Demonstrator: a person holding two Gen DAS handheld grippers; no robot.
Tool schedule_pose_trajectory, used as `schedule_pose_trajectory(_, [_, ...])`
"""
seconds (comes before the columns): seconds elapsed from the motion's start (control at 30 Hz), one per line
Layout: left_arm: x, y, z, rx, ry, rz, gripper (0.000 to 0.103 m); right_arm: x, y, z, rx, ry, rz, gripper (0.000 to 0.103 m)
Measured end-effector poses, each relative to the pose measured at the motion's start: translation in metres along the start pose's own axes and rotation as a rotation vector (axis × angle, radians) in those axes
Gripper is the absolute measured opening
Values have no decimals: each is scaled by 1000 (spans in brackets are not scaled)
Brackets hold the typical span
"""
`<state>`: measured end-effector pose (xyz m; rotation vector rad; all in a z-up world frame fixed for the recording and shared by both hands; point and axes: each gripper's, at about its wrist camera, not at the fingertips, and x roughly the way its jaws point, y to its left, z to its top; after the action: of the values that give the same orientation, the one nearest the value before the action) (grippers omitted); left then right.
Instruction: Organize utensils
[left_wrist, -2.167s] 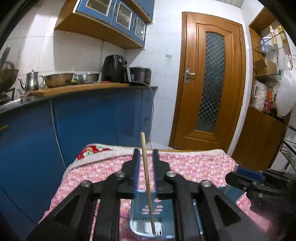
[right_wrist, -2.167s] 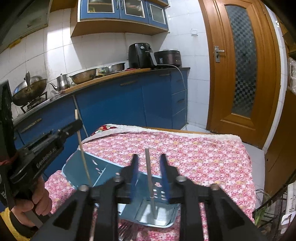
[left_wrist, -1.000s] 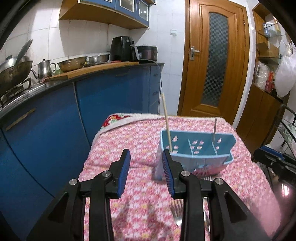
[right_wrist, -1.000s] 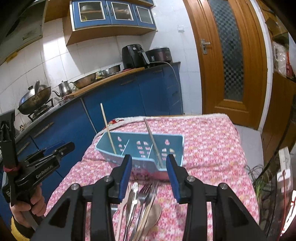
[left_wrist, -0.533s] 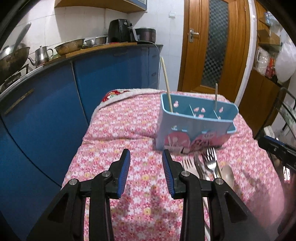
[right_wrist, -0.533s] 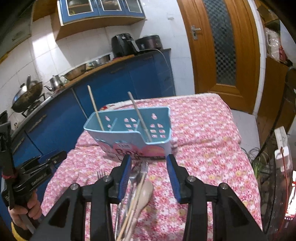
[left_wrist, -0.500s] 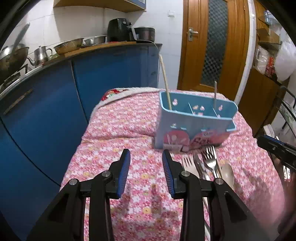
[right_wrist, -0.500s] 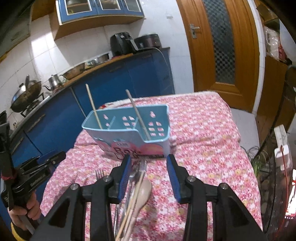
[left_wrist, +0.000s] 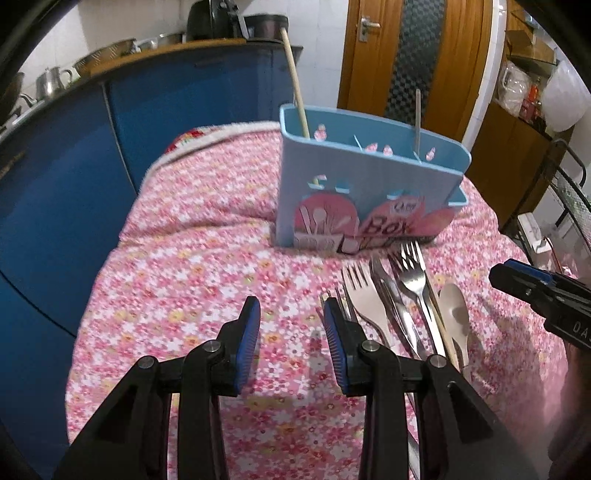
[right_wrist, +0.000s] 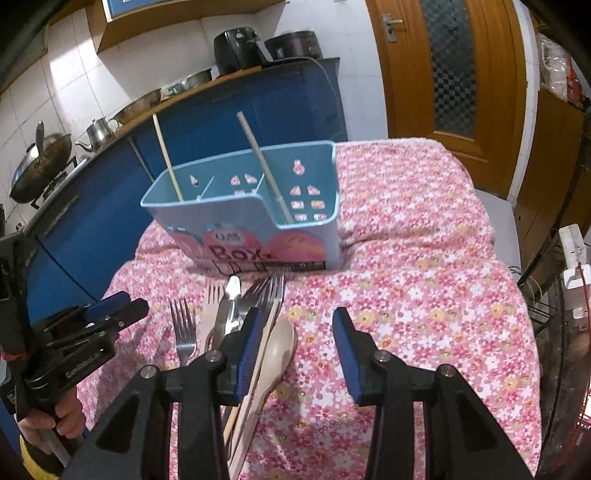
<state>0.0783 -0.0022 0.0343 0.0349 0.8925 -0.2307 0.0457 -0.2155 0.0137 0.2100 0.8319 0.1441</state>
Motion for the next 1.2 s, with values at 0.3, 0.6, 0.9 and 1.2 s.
schedule_pose_trajectory(0.3, [28,-6,-5,-14,83,-85,36,26,-3,-6,-4,81,12,42])
schedule_pose_trajectory(0.6, [40,-10,-3,-11,86,-99,36,42,-1,-13,-11,133,37,33])
schedule_pose_trajectory(0.9, [47,-6,0,-68,115,-271,29,46,-3,-16,-8,156,75,24])
schedule_pose_trajectory(1.2, [48,2,0,-92,100,-323,10,54,4,-13,-43,167,76,10])
